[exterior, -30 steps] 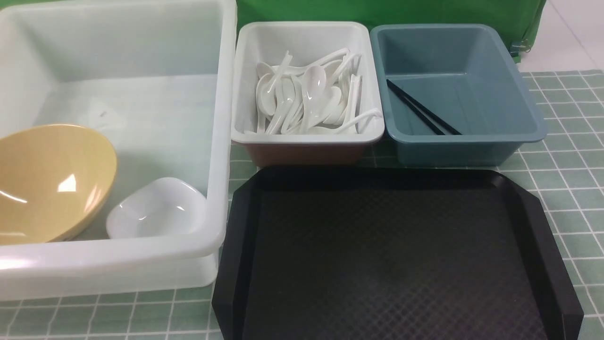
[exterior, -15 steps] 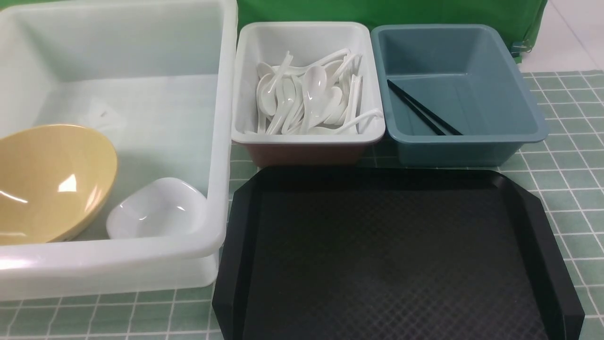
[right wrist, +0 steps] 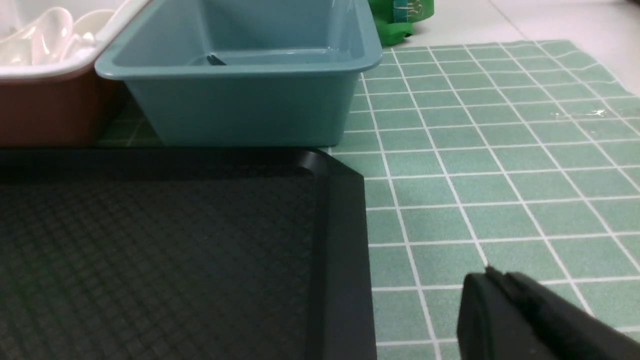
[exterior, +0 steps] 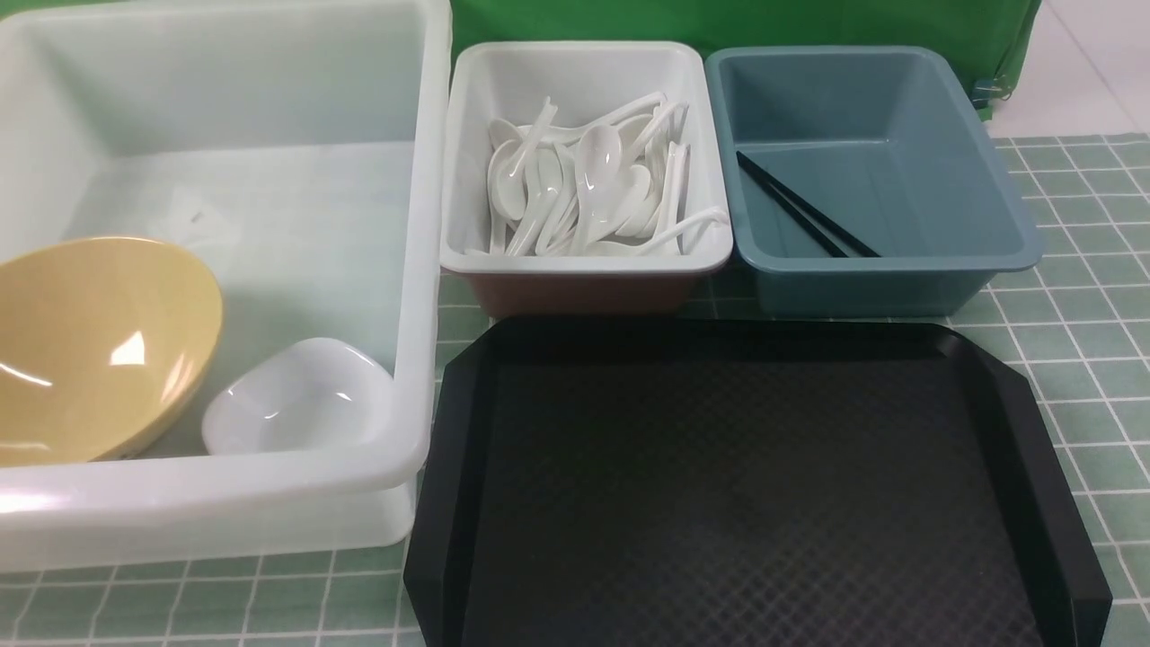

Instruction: On blue table put chopsticks spoon bowls plates into blue grey white boxes.

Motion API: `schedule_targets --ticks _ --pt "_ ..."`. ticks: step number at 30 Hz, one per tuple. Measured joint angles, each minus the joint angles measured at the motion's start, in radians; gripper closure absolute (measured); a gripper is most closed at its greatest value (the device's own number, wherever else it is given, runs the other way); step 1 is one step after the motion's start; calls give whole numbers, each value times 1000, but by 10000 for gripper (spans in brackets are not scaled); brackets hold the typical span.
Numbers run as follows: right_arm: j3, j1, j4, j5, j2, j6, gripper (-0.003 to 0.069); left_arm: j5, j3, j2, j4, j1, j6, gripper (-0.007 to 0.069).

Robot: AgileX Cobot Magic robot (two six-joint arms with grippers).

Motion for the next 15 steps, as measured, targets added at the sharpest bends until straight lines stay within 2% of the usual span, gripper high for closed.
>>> schedule_targets --ticks 15 --pt "0 0 0 0 0 0 603 0 0 0 0 0 0 620"
